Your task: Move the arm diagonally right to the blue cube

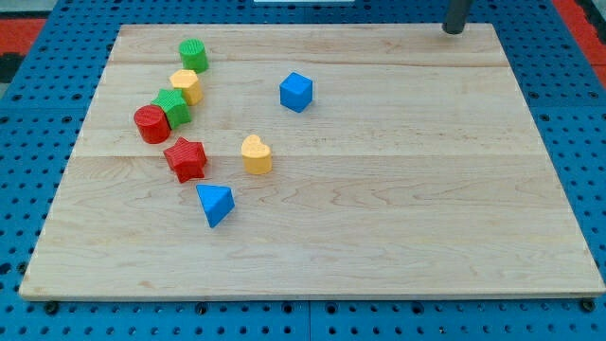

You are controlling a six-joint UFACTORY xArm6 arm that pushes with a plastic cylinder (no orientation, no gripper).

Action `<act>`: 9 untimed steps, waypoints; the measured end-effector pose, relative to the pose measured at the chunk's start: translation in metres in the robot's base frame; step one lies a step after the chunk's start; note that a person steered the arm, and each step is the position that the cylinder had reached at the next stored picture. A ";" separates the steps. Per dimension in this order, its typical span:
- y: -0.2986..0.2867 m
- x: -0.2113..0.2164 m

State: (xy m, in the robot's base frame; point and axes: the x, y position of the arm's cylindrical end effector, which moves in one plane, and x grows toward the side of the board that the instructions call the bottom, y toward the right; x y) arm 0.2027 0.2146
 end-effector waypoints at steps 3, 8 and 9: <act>-0.067 0.000; -0.058 0.028; -0.116 0.074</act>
State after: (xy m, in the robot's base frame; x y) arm 0.2765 0.0983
